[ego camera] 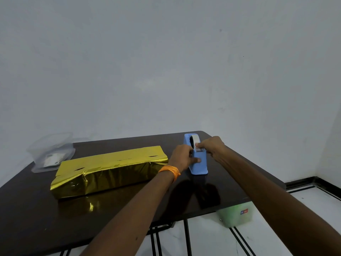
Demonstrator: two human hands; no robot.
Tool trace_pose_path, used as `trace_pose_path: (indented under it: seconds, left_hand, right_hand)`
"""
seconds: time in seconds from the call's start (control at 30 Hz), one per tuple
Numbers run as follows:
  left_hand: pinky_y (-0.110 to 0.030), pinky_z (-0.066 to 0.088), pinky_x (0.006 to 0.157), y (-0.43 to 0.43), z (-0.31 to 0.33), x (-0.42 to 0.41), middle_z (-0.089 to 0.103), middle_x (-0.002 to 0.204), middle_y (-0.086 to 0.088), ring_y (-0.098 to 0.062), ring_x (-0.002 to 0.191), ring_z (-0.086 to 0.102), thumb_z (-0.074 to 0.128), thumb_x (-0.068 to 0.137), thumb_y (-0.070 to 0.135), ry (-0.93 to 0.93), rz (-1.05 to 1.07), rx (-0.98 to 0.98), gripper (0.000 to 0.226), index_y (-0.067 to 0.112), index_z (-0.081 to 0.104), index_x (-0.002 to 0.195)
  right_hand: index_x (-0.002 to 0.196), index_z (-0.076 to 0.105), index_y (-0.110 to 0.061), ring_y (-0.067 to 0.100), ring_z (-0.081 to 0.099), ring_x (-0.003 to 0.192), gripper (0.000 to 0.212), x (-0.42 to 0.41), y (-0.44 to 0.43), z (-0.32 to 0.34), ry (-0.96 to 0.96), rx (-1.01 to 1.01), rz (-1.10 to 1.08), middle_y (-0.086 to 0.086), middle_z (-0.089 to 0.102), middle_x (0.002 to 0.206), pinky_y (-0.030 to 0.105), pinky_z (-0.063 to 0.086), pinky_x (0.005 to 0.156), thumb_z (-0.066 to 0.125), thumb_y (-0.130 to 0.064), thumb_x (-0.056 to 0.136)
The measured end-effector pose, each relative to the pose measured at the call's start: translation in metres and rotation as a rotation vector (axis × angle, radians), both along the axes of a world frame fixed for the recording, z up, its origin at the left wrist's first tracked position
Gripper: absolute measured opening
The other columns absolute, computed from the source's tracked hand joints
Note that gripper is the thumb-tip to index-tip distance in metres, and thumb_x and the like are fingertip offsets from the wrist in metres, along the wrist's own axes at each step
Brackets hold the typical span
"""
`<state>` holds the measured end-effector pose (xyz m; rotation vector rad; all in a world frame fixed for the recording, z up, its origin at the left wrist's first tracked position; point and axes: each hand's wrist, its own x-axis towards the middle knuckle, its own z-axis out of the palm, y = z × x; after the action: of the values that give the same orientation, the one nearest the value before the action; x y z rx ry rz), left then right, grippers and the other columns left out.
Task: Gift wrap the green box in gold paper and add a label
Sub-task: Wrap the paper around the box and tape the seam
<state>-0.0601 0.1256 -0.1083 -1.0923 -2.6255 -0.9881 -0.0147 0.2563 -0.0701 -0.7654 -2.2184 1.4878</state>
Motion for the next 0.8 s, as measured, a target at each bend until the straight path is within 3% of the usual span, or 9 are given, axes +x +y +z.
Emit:
trace_pose_path:
  seconds: [0.1, 0.17, 0.33, 0.47, 0.53, 0.63, 0.73, 0.8]
  left_hand:
    - [-0.027, 0.039, 0.066, -0.001, -0.001, 0.001, 0.064, 0.088, -0.007, -0.018, 0.077, 0.054, 0.078, 0.080, 0.037, -0.009, 0.002, 0.023, 0.037, 0.005, 0.067, 0.095]
    - [-0.029, 0.040, 0.067, -0.001, -0.001, 0.002, 0.065, 0.090, -0.009, -0.019, 0.077, 0.054, 0.078, 0.080, 0.037, -0.018, 0.003, 0.021, 0.037, 0.005, 0.067, 0.095]
    - [-0.028, 0.037, 0.065, -0.002, 0.001, 0.005, 0.067, 0.092, -0.012, -0.020, 0.075, 0.053, 0.078, 0.079, 0.038, -0.008, 0.018, 0.015, 0.032, 0.011, 0.062, 0.086]
    - [-0.029, 0.038, 0.063, -0.001, 0.000, 0.005, 0.064, 0.084, -0.010, -0.022, 0.074, 0.054, 0.079, 0.078, 0.035, -0.008, 0.029, 0.015, 0.031, 0.014, 0.056, 0.078]
    - [-0.028, 0.035, 0.062, -0.001, 0.001, 0.004, 0.060, 0.079, -0.007, -0.022, 0.072, 0.053, 0.080, 0.077, 0.035, -0.013, 0.026, 0.019, 0.032, 0.014, 0.056, 0.076]
    - [-0.029, 0.033, 0.058, -0.001, 0.001, 0.005, 0.062, 0.079, -0.010, -0.023, 0.070, 0.054, 0.081, 0.076, 0.036, -0.022, 0.033, 0.018, 0.035, 0.014, 0.054, 0.073]
    - [-0.029, 0.033, 0.056, -0.001, 0.002, 0.006, 0.058, 0.075, -0.007, -0.023, 0.068, 0.053, 0.081, 0.075, 0.042, -0.029, 0.033, 0.028, 0.040, 0.012, 0.055, 0.072]
    - [-0.028, 0.037, 0.059, -0.001, 0.002, 0.005, 0.065, 0.083, -0.011, -0.023, 0.073, 0.057, 0.082, 0.076, 0.037, -0.019, 0.030, 0.012, 0.035, 0.010, 0.060, 0.078]
  right_hand:
    - [0.074, 0.068, -0.003, 0.020, 0.061, 0.073, 0.020, -0.002, 0.001, 0.011, 0.042, 0.020, -0.024, 0.013, 0.074, 0.089, 0.032, 0.048, 0.066, 0.080, -0.018, 0.080]
    - [0.084, 0.073, 0.000, 0.018, 0.059, 0.069, 0.021, 0.000, 0.002, 0.018, 0.035, 0.013, -0.032, 0.013, 0.076, 0.090, 0.029, 0.045, 0.057, 0.081, -0.018, 0.079]
    - [0.086, 0.072, 0.006, 0.012, 0.041, 0.047, 0.022, 0.021, -0.006, 0.005, 0.067, -0.101, -0.040, 0.016, 0.074, 0.084, 0.024, 0.032, 0.043, 0.080, -0.014, 0.082]
    - [0.070, 0.071, 0.000, 0.010, 0.040, 0.041, 0.018, 0.038, -0.011, -0.007, 0.126, -0.129, -0.025, 0.014, 0.071, 0.076, 0.024, 0.031, 0.041, 0.080, -0.011, 0.081]
    - [0.063, 0.070, -0.003, 0.008, 0.042, 0.037, 0.021, 0.041, -0.014, -0.012, 0.147, -0.083, -0.026, 0.010, 0.071, 0.070, 0.023, 0.032, 0.040, 0.079, -0.011, 0.081]
    - [0.067, 0.072, 0.006, 0.008, 0.041, 0.036, 0.022, 0.045, -0.015, -0.024, 0.149, -0.025, -0.038, 0.017, 0.068, 0.067, 0.022, 0.031, 0.038, 0.079, -0.011, 0.079]
    - [0.067, 0.072, 0.004, 0.001, 0.043, 0.031, 0.024, 0.049, -0.014, -0.028, 0.133, 0.116, -0.016, 0.007, 0.061, 0.055, 0.016, 0.031, 0.036, 0.076, -0.013, 0.082]
    - [0.064, 0.073, -0.001, 0.001, 0.045, 0.036, 0.021, 0.052, -0.011, -0.031, 0.056, 0.269, -0.010, 0.001, 0.060, 0.051, 0.017, 0.034, 0.040, 0.076, -0.013, 0.080]
